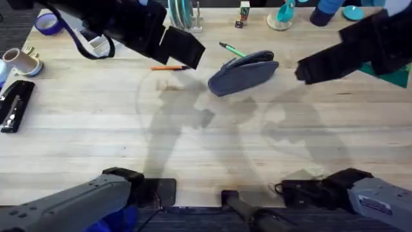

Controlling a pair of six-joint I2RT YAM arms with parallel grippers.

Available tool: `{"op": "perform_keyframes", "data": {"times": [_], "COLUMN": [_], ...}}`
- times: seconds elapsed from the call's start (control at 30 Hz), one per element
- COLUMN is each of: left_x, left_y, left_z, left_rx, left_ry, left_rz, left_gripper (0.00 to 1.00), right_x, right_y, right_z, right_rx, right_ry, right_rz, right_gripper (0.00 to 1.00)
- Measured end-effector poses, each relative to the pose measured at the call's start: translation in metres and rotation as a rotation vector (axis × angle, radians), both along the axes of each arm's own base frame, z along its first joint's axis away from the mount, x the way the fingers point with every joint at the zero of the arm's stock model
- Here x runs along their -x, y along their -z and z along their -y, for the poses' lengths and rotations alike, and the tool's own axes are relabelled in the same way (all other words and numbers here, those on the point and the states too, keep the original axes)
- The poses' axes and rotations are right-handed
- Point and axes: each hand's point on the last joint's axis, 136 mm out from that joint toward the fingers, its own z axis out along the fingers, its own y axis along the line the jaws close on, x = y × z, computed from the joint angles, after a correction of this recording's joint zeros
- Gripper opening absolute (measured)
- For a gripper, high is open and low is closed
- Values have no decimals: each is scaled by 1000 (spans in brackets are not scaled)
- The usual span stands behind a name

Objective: Unzip the bag, pick up the pens from the table one at a time and place them inside, then zip the bag closed.

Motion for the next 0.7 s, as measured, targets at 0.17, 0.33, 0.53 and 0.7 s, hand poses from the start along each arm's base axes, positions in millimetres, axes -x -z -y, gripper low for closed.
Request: {"op": "perform_keyframes", "data": {"times": [0.17, 0.33, 0.53, 0.7], "left_x": [4, 5, 5, 5], "left_y": [2, 2, 3, 3], "left_z": [-1, -1, -1, -1], "left_rx": [-4, -4, -4, -4], "left_ry": [-4, -5, -5, -5], "left_rz": [-22, -24, -25, -25], "left_gripper": [996, 996, 995, 995], "right_x": [0, 0, -5, -16], "right_y": [0, 0, -2, -9], "right_z": [0, 0, -2, -5], "right_rx": [7, 17, 31, 64], "right_ry": [-17, -41, -89, -188], "right_rz": [5, 13, 46, 133], "right_gripper": [88, 31, 31, 31]}}
